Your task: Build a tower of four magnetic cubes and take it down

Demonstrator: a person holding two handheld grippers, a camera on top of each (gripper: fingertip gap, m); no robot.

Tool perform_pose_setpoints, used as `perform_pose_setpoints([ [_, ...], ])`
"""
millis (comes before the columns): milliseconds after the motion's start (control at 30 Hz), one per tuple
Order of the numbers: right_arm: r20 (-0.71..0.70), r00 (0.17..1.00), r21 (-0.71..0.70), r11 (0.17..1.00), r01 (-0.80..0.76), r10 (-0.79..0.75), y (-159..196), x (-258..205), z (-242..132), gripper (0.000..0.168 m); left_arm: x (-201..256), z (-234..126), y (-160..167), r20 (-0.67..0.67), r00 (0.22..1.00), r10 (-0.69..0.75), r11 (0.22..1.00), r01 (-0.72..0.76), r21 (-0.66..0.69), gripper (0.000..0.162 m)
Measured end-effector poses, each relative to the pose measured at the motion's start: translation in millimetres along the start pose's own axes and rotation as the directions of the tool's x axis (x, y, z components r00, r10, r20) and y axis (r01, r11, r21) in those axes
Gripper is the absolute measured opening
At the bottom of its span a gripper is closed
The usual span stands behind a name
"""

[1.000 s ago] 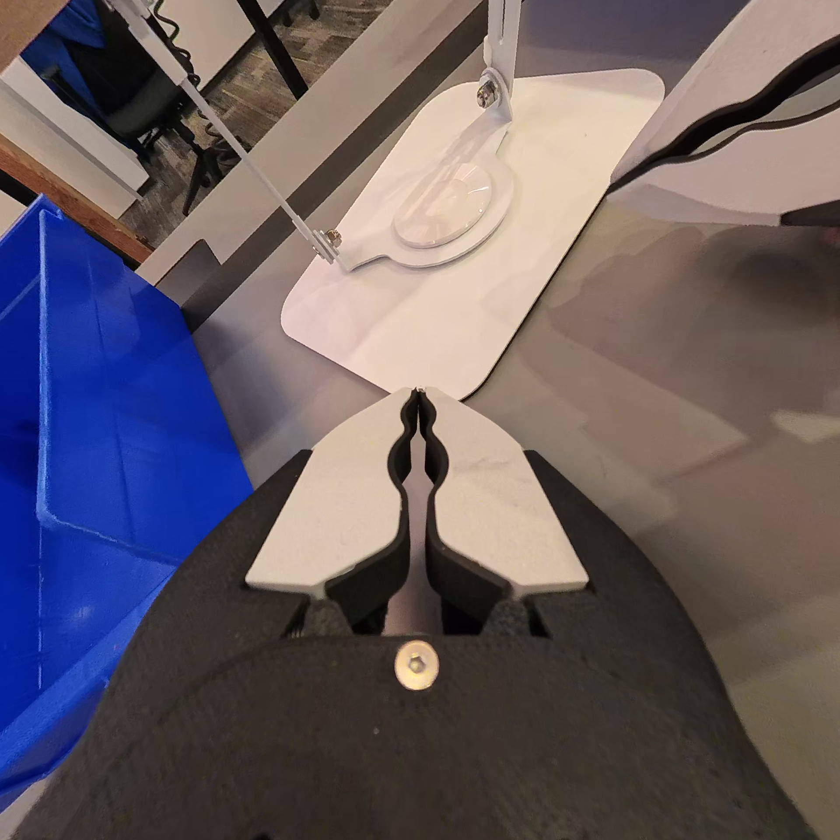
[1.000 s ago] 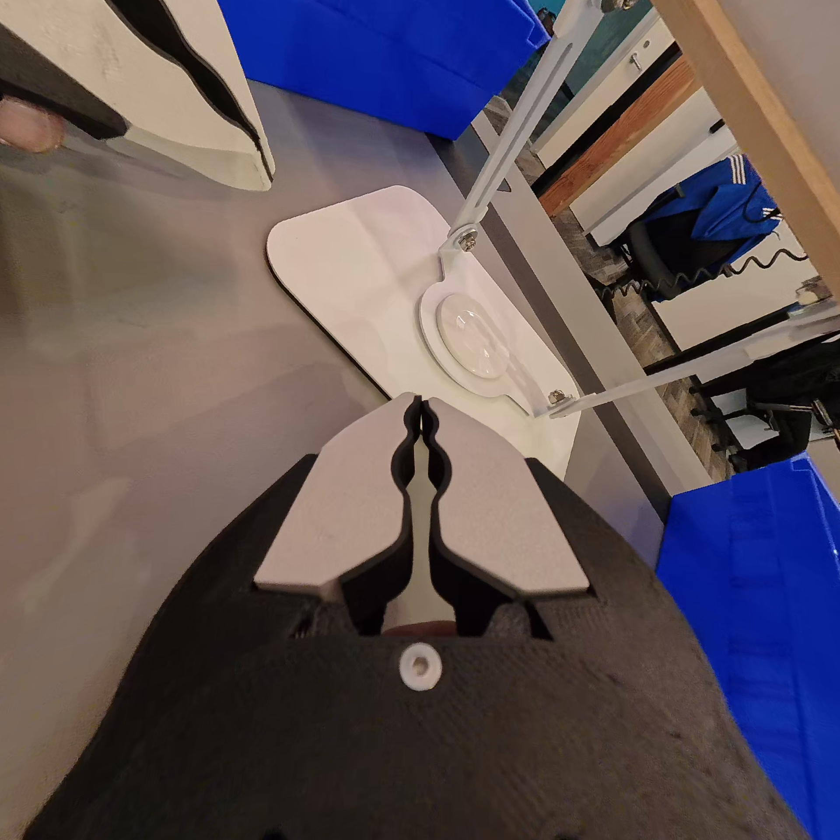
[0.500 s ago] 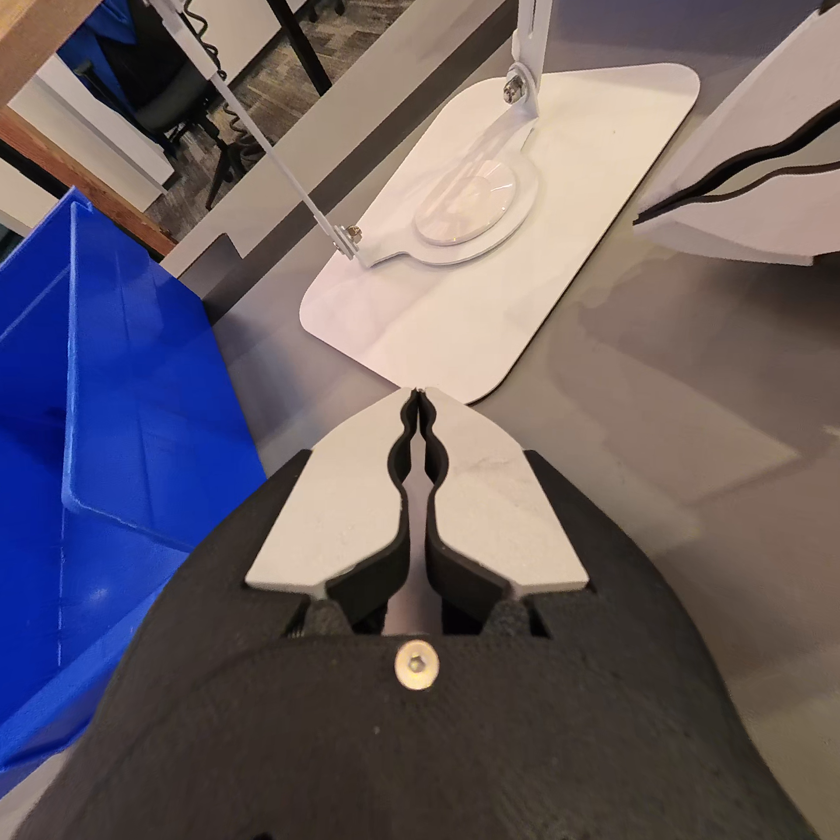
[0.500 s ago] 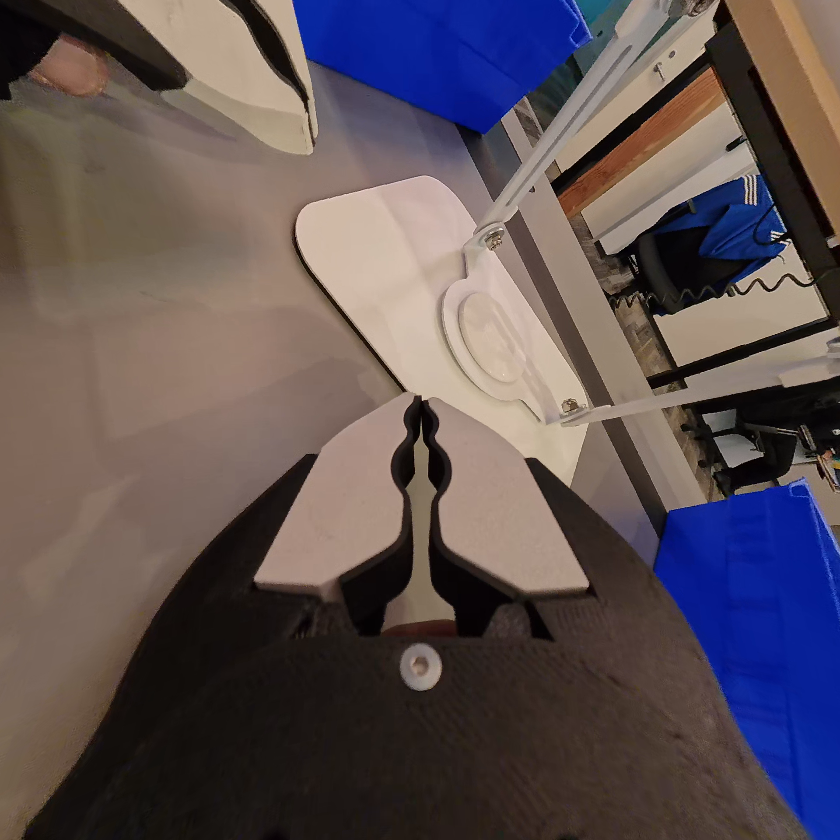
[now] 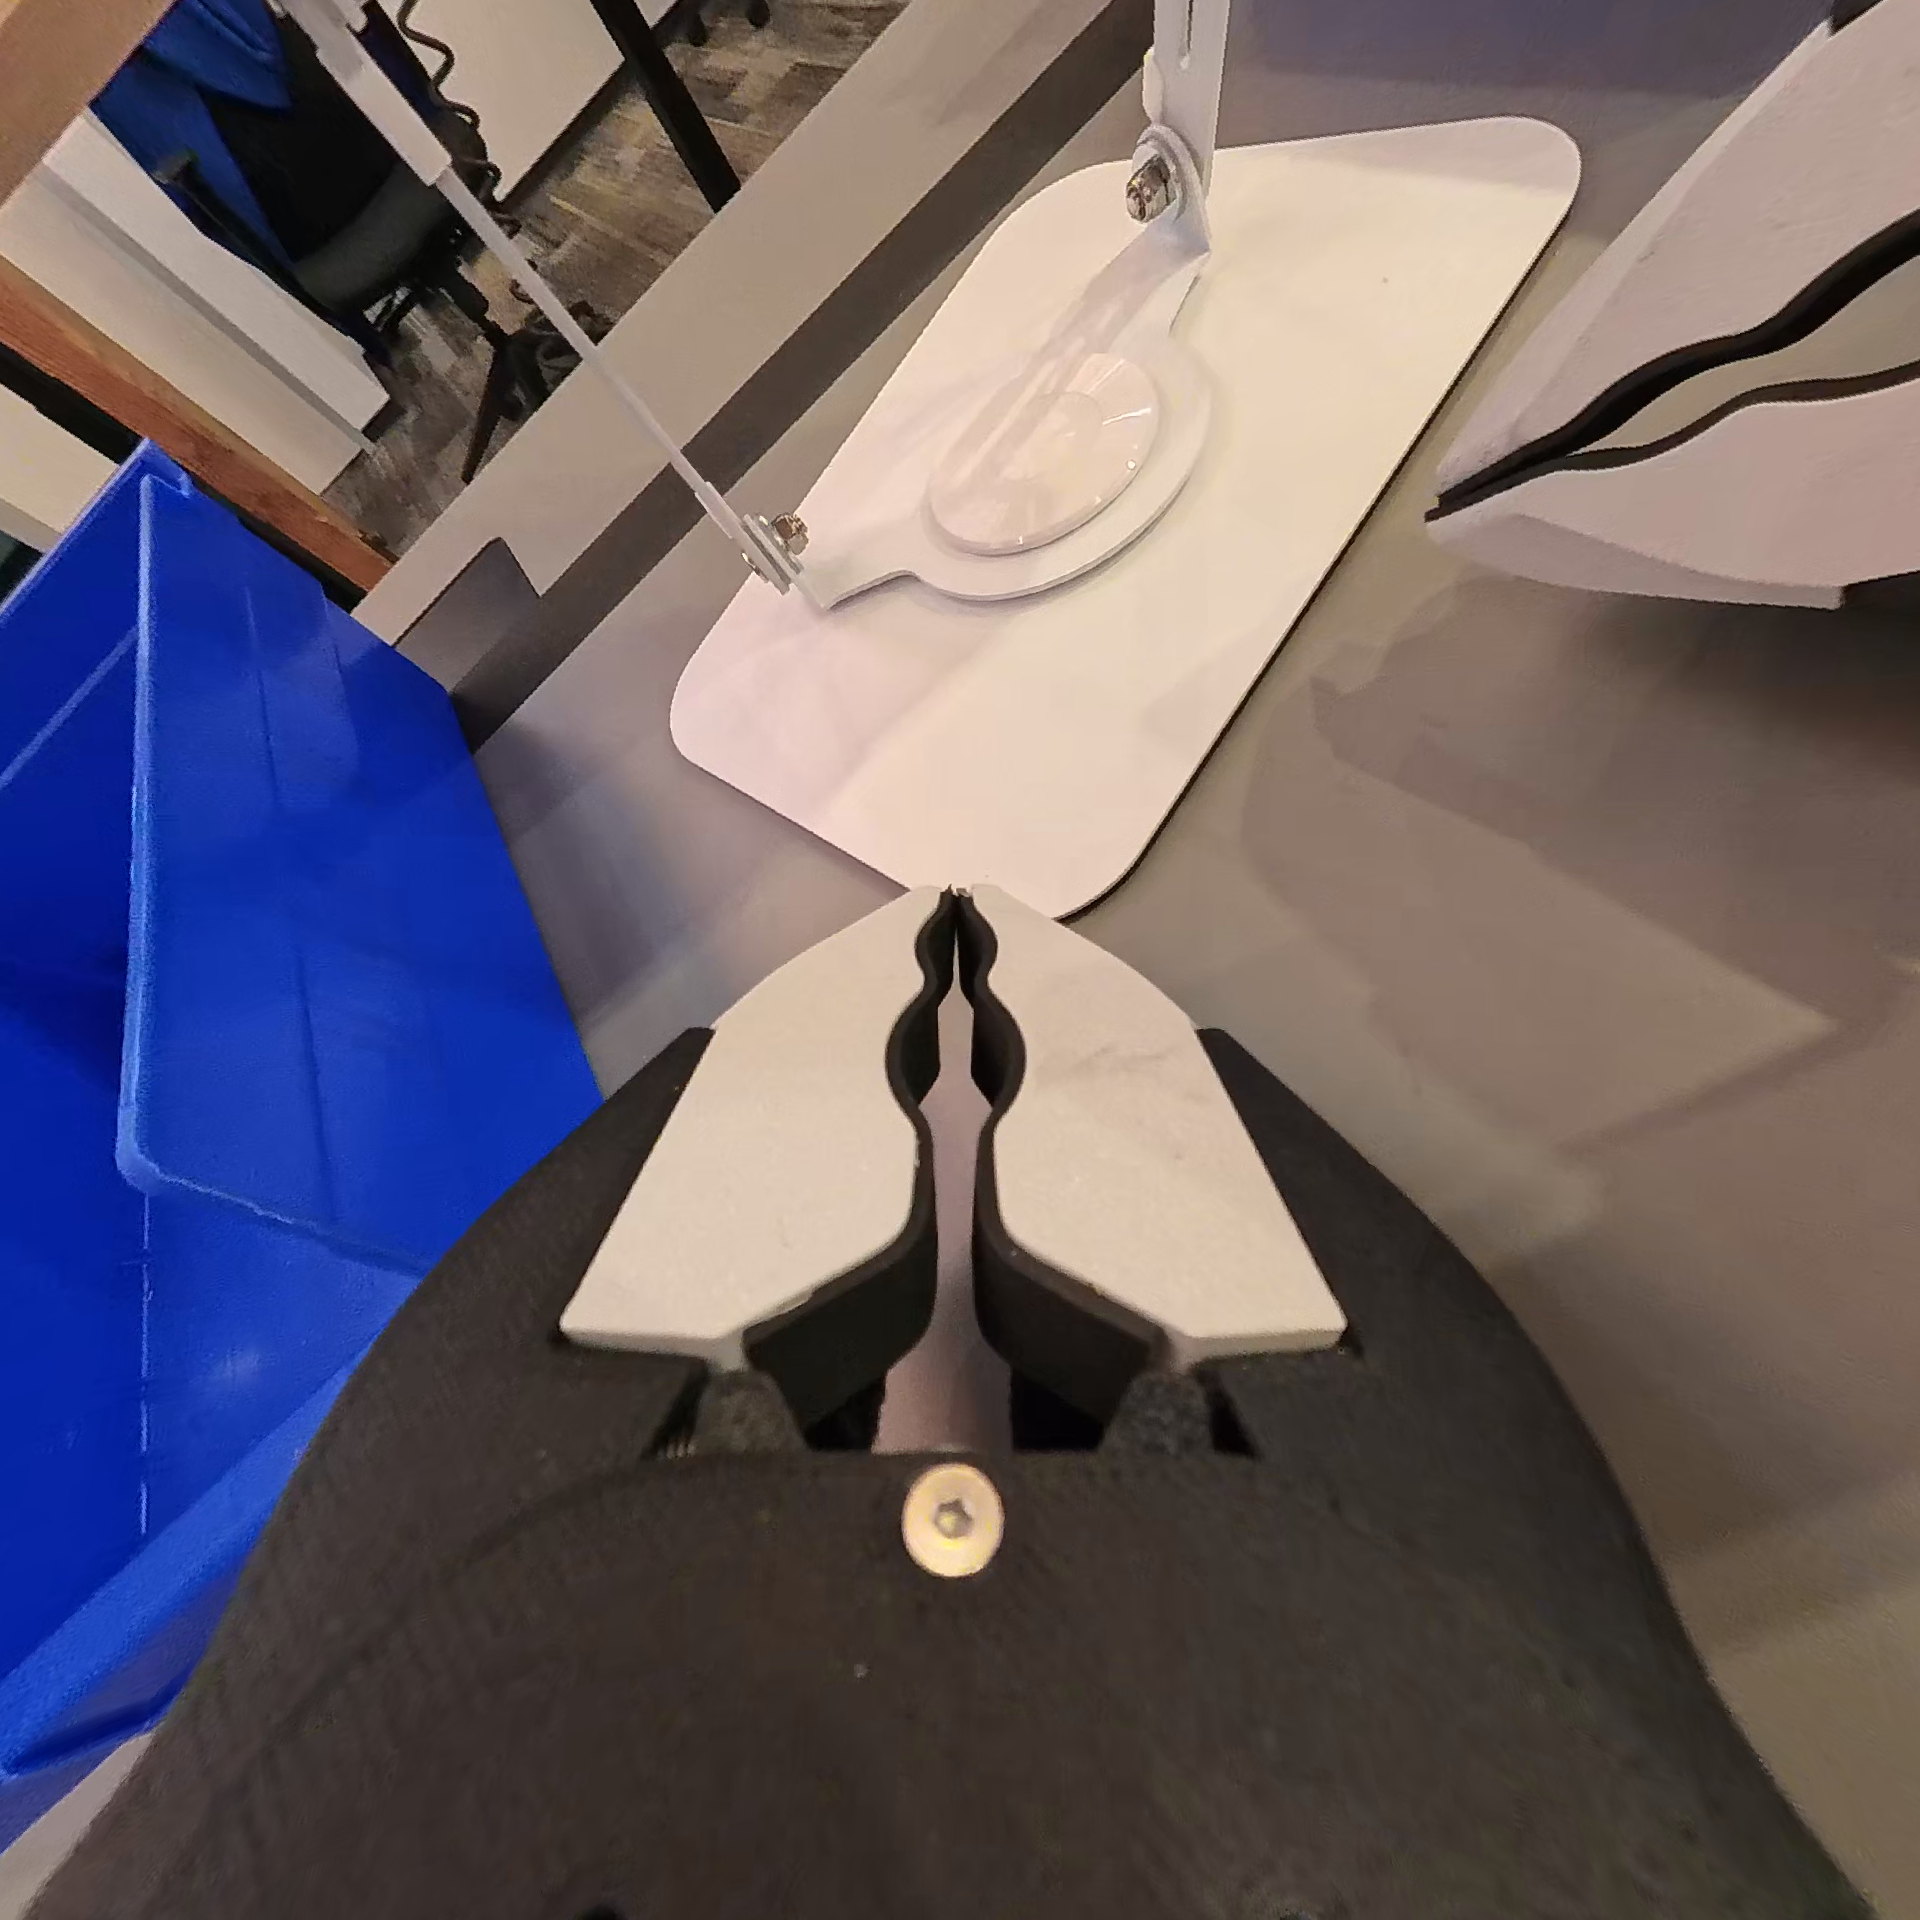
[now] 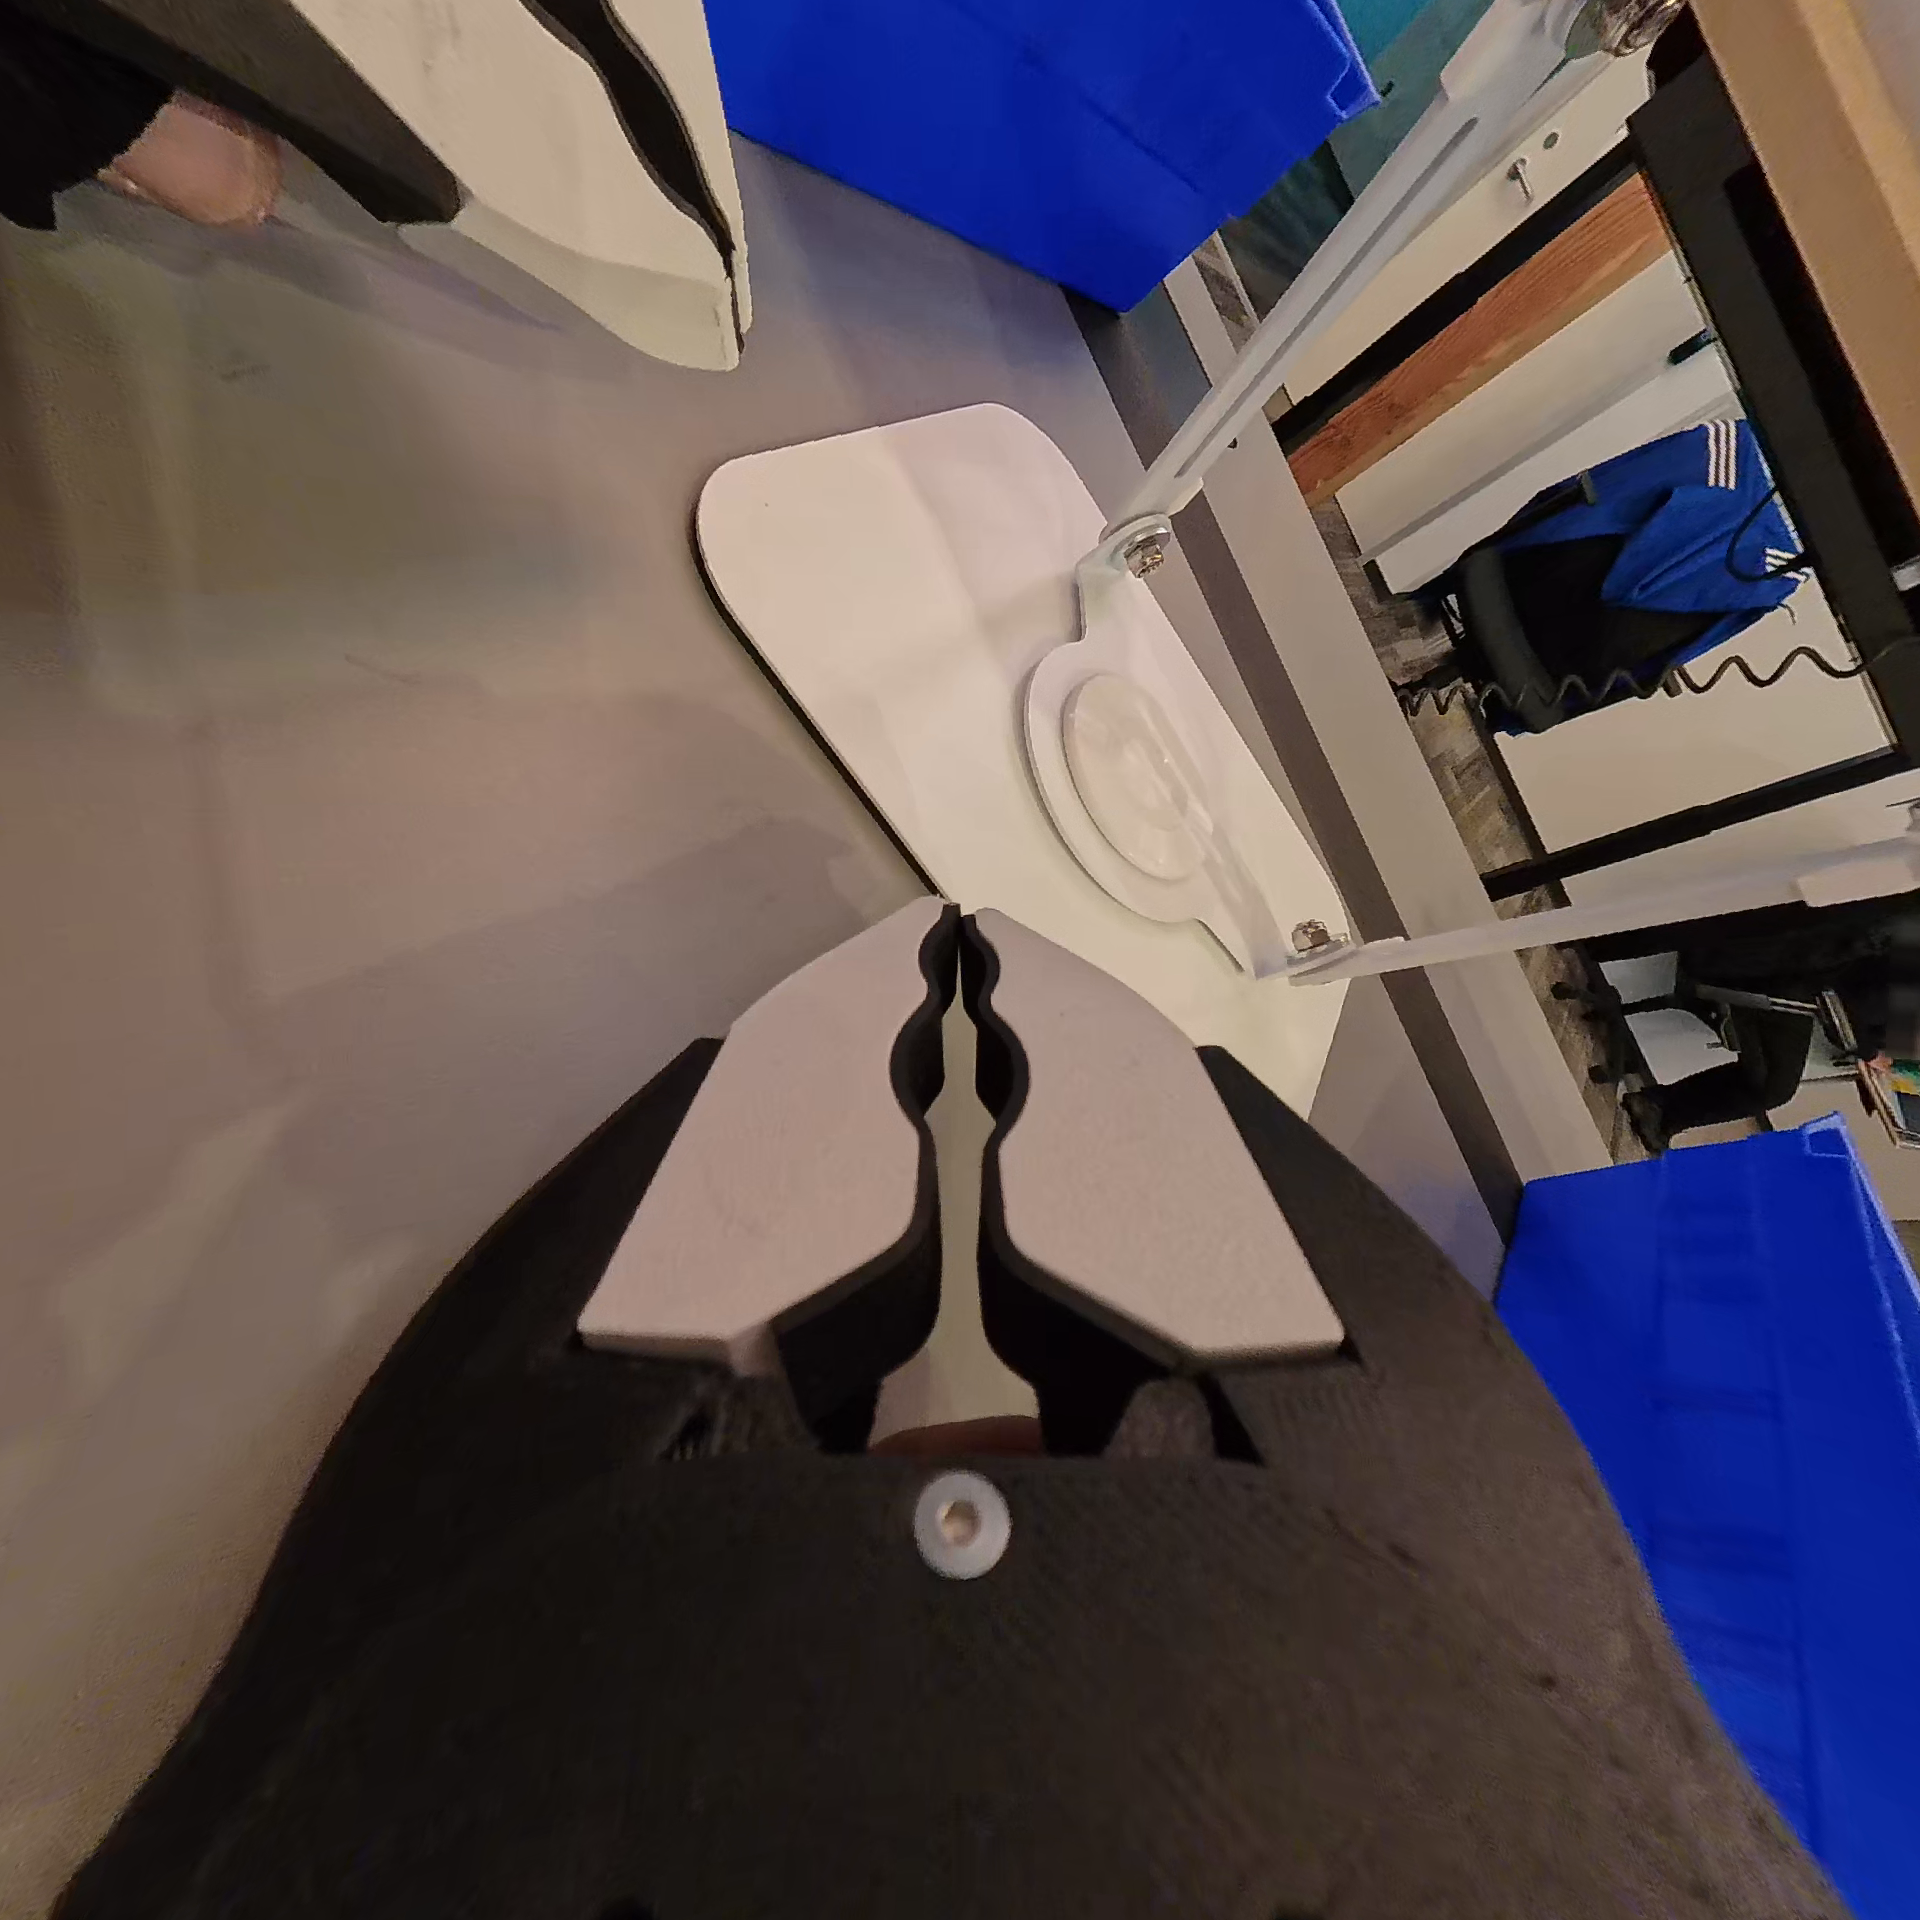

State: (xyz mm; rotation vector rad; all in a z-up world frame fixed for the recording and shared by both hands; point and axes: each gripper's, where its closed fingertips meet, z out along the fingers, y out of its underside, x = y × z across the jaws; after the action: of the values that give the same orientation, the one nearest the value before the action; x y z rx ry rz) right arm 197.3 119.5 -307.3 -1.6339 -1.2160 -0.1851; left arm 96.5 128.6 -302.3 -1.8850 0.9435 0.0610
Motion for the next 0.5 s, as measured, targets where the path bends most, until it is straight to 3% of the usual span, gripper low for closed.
perform_pose_setpoints([
  [500,-0.024,1.0,0.009,1.0,0.008,-0.008,-3.3,3.3,2.3,0.0,-3.1,1.3,-0.7,0.007,1.0,-0.008,1.0,0.008,0.004,0.0],
])
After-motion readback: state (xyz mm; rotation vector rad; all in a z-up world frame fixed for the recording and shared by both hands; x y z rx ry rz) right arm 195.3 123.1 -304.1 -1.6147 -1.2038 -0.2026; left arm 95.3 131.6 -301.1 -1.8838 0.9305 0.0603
